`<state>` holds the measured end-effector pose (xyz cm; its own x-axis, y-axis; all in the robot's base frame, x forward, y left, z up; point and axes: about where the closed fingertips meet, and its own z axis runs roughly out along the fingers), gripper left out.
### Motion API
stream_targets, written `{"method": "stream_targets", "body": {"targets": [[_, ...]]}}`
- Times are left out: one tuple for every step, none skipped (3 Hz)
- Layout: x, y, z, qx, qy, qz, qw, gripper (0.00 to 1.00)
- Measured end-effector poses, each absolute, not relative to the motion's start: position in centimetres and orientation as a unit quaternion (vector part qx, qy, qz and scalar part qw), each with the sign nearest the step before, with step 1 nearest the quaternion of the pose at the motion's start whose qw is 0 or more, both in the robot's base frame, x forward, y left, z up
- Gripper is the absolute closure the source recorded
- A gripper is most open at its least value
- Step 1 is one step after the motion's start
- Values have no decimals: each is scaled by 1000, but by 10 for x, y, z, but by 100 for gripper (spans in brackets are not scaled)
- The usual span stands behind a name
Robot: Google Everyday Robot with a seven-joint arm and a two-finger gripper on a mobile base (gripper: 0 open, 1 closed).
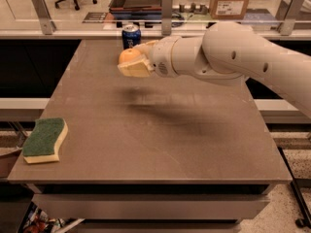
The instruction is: Move orange near pepsi can
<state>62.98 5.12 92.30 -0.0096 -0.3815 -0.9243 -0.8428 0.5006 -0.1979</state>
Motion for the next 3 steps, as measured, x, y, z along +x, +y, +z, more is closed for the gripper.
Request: {"method": "stream_targets", "body": {"targets": [[666,46,909,-424,685,215,551,100],[689,39,897,-408,700,204,549,100],[704,32,885,-402,720,185,534,100]]}}
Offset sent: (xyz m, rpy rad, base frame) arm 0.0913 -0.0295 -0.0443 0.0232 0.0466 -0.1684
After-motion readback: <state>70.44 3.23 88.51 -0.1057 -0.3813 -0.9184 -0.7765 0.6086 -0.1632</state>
